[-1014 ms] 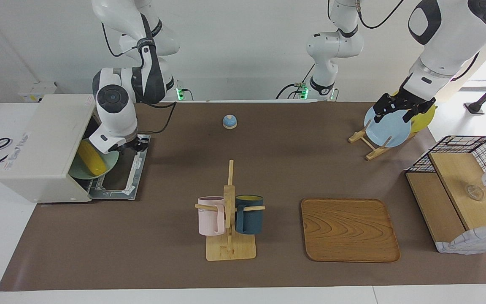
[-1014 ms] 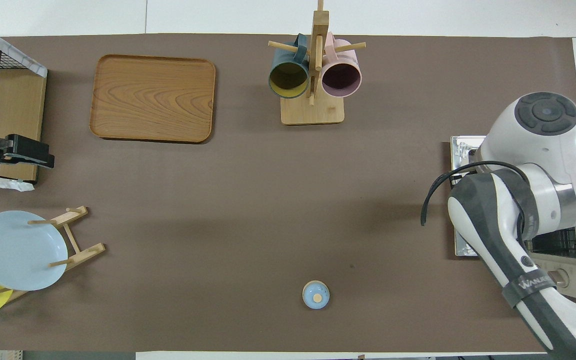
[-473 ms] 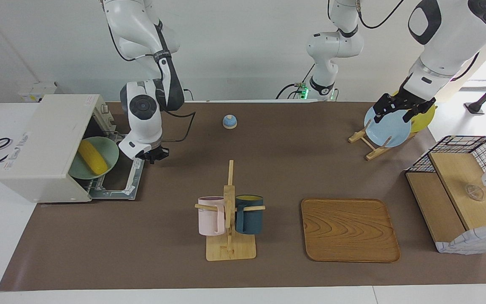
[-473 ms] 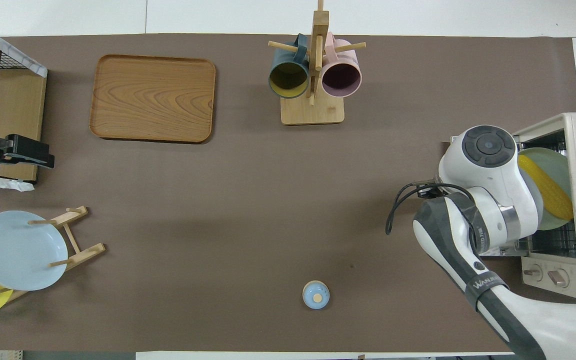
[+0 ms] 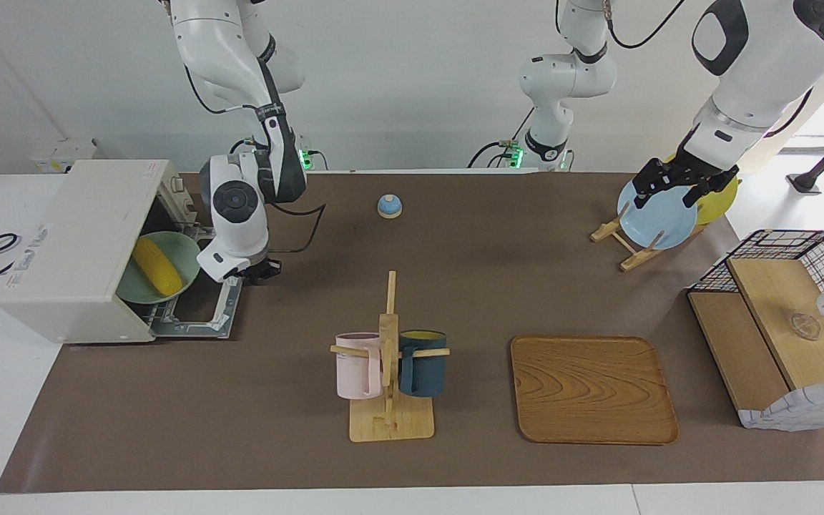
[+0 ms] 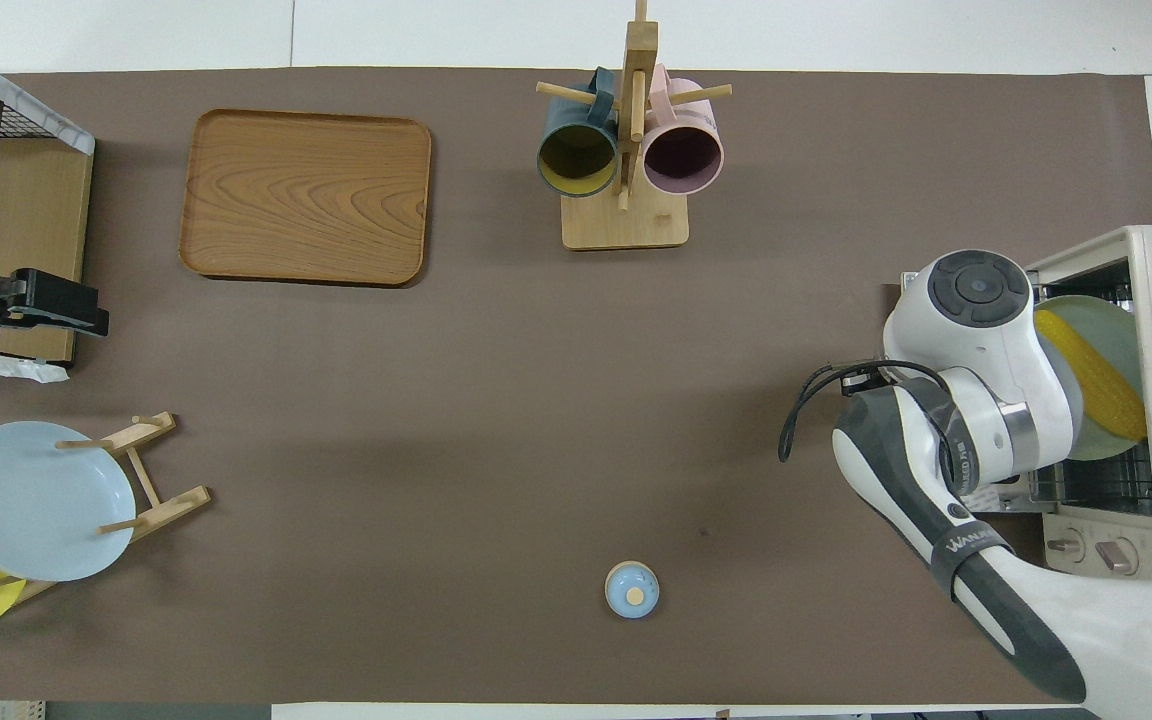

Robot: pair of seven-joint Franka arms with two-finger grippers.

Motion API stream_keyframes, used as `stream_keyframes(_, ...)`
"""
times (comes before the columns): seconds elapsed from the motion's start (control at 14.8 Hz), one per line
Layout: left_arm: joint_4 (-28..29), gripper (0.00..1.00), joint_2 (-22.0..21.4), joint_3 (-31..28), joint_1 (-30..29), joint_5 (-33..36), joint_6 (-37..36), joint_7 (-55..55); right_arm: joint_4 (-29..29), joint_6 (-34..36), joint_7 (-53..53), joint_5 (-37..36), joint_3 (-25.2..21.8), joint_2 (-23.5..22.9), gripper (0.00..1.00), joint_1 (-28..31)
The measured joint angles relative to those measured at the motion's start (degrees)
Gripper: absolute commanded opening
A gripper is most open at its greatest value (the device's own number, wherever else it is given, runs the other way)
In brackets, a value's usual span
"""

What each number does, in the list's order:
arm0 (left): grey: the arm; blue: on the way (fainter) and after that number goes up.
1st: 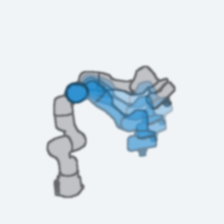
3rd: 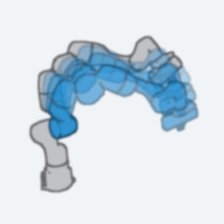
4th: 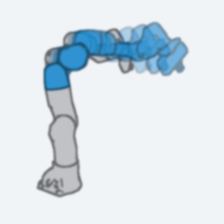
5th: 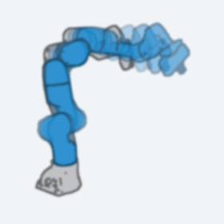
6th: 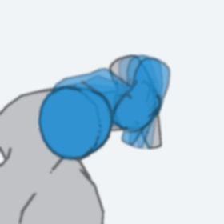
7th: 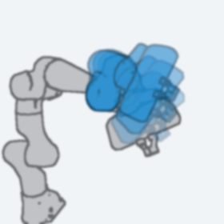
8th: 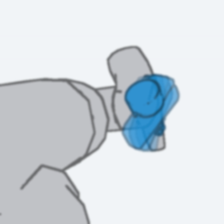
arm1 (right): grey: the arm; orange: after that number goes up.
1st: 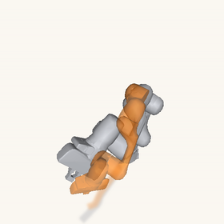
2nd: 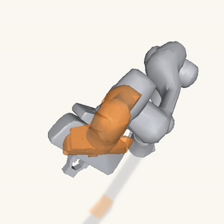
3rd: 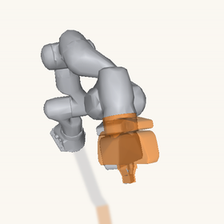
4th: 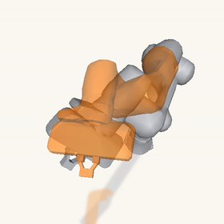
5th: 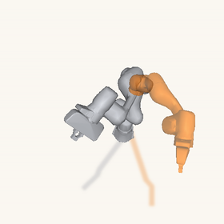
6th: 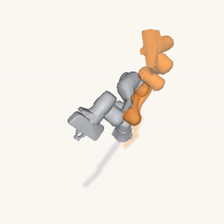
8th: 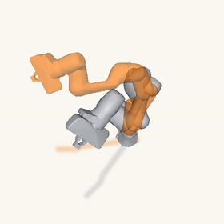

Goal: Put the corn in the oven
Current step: 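Push the plate into the oven and open the right gripper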

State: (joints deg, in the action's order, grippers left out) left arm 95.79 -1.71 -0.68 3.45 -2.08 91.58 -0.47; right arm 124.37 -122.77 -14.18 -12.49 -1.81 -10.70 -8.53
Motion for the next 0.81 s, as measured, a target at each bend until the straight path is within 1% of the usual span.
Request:
stream_keyframes(0.54, 0.0, 1.0, 0.0, 0.0, 0.0, 0.0, 0.0, 0.0, -0.24, 1.95, 0.0, -4.92, 0.51, -0.05, 0.0, -0.14)
stream_keyframes(0.68, 0.0, 1.0, 0.0, 0.0, 0.0, 0.0, 0.0, 0.0, -1.59, 4.67, 0.0, -6.01, 1.02, 0.0, 0.0, -0.3)
stream_keyframes(0.81, 0.0, 1.0, 0.0, 0.0, 0.0, 0.0, 0.0, 0.0, -4.51, 10.19, 0.58, -6.61, 1.47, 0.57, 0.0, -0.53)
